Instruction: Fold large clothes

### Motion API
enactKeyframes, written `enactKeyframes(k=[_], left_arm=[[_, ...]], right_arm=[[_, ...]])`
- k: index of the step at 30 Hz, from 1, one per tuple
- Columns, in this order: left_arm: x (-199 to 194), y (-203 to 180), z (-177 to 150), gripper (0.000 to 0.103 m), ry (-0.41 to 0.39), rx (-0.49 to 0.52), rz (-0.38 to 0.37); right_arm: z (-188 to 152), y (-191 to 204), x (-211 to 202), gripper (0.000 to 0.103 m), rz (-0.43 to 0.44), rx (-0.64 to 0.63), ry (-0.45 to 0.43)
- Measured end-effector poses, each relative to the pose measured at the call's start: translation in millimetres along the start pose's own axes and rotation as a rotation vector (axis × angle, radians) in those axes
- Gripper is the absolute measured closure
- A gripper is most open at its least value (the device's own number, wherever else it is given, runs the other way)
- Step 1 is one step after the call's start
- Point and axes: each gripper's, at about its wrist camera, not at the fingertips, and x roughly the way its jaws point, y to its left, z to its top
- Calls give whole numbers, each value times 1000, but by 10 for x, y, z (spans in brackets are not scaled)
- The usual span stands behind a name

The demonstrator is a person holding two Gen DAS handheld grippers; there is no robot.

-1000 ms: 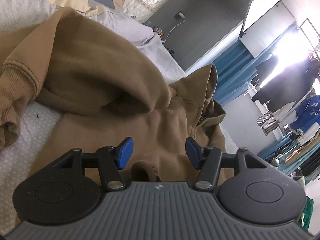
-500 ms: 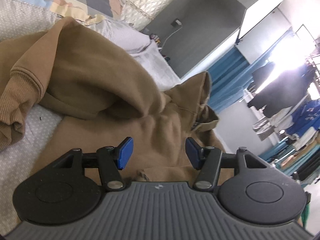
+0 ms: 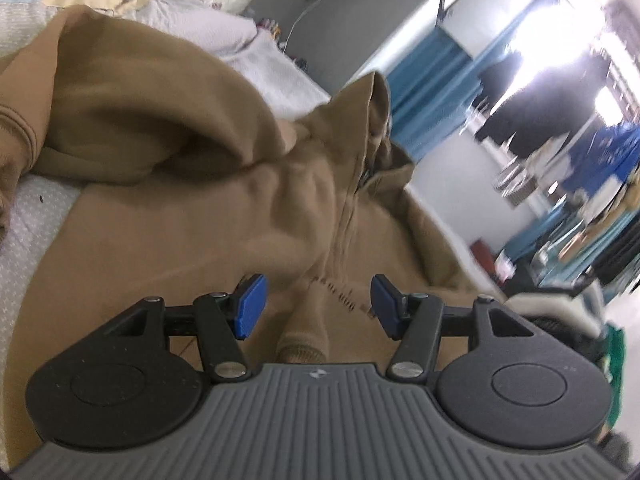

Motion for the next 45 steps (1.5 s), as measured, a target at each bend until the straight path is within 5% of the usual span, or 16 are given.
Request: enactKeyframes(k=[2,5,11,15,20,23,31,35,39,45], left_arm=[[57,0,-28,40,21,18,39],[146,16,-50,40,51,30,92],[240,16,-57,40,54,34,103],[237,-10,-68,40,48,29,89],[233,-21,-60,40,34,20,85],[215,6,-52,40,20,12,86],[185,65,55,40,-20,-33,61],[91,-2,56,40,-39,8,46],[-36,-113,-19,40,-48,71,40],[-76,-473,46,40,-24,160,52]], right_arm=[[-25,52,-19,76,-12,17,2],[-136,197,-129,31,-43,27,-14],[-452,631,-492,31,40,-126,-67],[-725,962,-388,31,129,-290,0],[-1004,1036,177,38,102,-315,114],[-1086,1050,354,88,7,-344,79],[-1146,1000,-340,89,47,-302,13],[-1325,720,-700,90,-47,-240,-13],[-1417,260,-601,90,-184,-95,62],[-1408,355,-564,89,-162,-100,62]])
